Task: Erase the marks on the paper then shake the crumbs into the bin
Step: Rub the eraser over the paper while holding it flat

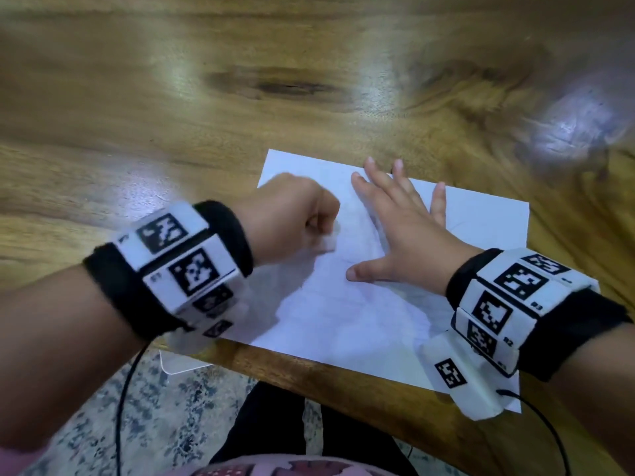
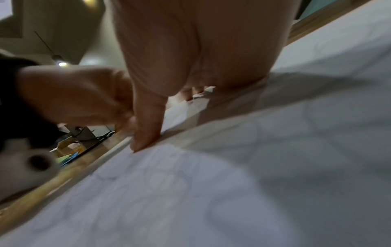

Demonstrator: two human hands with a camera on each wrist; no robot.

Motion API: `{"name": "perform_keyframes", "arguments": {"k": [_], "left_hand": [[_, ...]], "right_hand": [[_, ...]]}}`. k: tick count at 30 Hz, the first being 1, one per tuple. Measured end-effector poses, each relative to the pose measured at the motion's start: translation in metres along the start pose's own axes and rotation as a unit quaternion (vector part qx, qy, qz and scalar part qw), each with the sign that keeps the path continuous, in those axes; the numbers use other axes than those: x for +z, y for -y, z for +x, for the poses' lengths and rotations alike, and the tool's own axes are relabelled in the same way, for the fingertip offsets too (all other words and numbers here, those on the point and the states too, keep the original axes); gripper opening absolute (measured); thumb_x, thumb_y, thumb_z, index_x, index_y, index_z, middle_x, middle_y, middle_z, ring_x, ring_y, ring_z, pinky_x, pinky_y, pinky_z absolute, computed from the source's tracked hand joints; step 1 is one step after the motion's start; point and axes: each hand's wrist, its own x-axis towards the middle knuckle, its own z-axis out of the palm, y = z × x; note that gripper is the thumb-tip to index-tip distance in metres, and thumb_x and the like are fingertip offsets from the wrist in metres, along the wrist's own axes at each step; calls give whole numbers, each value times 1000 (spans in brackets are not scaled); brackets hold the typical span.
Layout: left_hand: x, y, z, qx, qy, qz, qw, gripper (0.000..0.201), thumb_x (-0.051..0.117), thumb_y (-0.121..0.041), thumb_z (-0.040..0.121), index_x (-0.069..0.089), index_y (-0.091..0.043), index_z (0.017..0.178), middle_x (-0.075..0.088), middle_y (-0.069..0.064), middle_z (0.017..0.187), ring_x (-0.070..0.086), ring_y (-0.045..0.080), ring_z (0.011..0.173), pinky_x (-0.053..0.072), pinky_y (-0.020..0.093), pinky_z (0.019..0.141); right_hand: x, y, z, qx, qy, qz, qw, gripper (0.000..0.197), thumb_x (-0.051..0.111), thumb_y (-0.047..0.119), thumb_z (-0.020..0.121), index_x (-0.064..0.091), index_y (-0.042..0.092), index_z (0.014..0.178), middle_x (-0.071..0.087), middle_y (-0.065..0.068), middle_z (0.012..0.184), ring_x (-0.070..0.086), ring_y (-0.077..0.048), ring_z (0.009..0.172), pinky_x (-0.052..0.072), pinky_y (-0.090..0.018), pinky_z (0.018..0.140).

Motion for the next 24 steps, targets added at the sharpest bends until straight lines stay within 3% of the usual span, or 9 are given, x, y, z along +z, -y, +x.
{"name": "perform_keyframes", "arguments": {"k": [3,6,8,13,16,19,20,22,24], "left_hand": [[4,2,-9,-6,38,-12,999,8,70,-17,72,64,-13,69,53,-12,58,53,-6,58,34,4,52],[-11,-5,20,-41,-56,7,998,5,65,-10,75,65,-10,80,48,-11,58,50,15,67,28,23,51],[-12,-9,27,-55,-75,9,996,6,63,-9,76,63,-8,82,41,-13,57,46,17,71,30,23,51],[8,-5,-11,11,59,11,998,5,66,-17,74,62,-14,72,54,-6,65,47,14,66,31,11,54],[-7,-10,14,-13,-17,33,999,7,60,-11,77,64,-9,82,52,-2,74,45,16,73,25,26,53],[-22,-16,39,-51,-76,35,995,3,59,-8,77,60,-10,79,49,-3,68,44,18,75,26,25,52],[-20,-15,36,-53,-68,32,996,7,58,-7,77,57,-13,72,48,-4,64,44,18,74,30,20,54],[-8,-12,14,-27,-6,29,999,8,59,-9,76,57,-12,69,54,-2,67,46,20,73,35,24,60],[3,-10,-9,-1,61,29,998,7,62,-16,75,60,-11,71,58,-2,69,49,18,68,33,24,58]], "right_hand": [[0,0,0,-1,1,0,1000,119,77,52,66,-5,31,150,-26,17,153,-32,-8,138,-25,-53,104],[0,0,0,-2,-2,3,1000,119,77,51,66,-4,31,150,-25,17,154,-32,-8,138,-25,-52,104],[0,0,0,-2,-4,1,1000,119,77,51,66,-4,31,150,-25,17,154,-32,-8,138,-26,-51,104],[1,0,0,-2,-2,1,1000,118,78,50,66,-3,32,150,-25,17,154,-32,-9,138,-26,-52,104],[1,0,0,-2,-6,2,1000,118,78,50,66,-2,31,151,-24,16,154,-31,-9,138,-25,-52,104],[0,0,0,-2,-8,0,1000,119,78,51,65,-2,31,151,-23,16,155,-30,-9,139,-25,-52,104],[1,0,0,-2,-7,1,1000,119,78,50,65,-2,31,151,-23,16,155,-30,-9,139,-25,-52,104],[0,1,0,1,-5,3,1000,119,79,50,65,-2,31,151,-23,16,155,-30,-9,139,-25,-51,104],[1,0,1,2,-4,-2,1000,119,78,50,66,-3,31,150,-24,16,154,-31,-9,138,-25,-51,104]]}}
